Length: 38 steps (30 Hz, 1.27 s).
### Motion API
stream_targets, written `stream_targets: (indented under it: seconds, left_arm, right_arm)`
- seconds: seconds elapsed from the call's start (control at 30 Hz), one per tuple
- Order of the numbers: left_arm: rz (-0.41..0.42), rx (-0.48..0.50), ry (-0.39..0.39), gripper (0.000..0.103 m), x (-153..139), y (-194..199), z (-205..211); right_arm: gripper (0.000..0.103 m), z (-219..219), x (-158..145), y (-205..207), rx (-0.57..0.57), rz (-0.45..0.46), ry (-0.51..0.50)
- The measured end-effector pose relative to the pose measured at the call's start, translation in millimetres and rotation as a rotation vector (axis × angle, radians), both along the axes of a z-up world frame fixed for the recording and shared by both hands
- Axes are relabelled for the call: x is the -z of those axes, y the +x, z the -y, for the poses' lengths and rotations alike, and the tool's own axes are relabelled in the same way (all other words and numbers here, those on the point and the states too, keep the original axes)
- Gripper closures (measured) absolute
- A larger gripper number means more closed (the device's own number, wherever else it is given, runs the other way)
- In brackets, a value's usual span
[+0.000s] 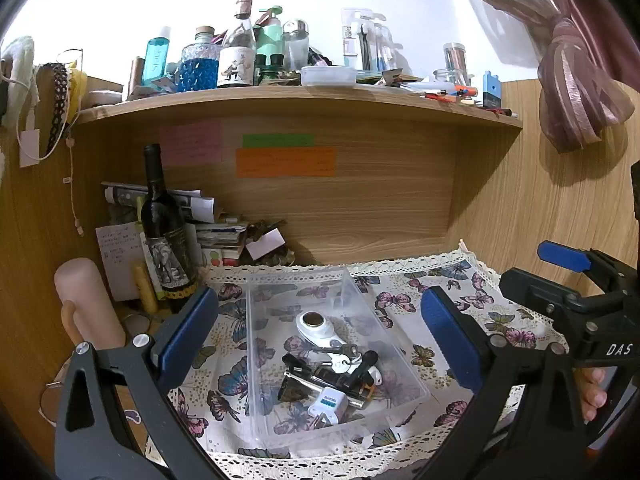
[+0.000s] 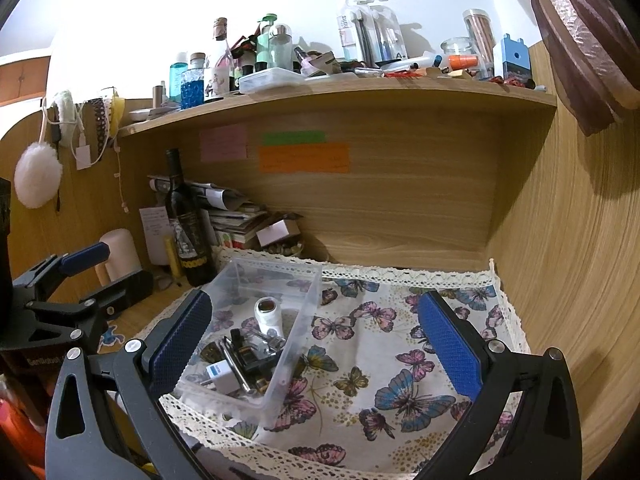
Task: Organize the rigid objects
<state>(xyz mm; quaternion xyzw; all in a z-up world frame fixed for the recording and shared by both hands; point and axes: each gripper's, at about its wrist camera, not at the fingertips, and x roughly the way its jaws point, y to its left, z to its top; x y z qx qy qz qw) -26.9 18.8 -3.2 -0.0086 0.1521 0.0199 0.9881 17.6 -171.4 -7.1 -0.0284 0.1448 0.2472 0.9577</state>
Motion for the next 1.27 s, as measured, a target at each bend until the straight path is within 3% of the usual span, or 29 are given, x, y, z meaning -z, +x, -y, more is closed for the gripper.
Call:
stream_targets:
  seconds: [1.27]
  left_arm:
    - [-0.015,0.004,-0.032,0.0,-0.4,2.8,-2.1]
  right_arm:
    - [0.0,-10.0,-0.3,-3.7,0.033,-0.016,0.005]
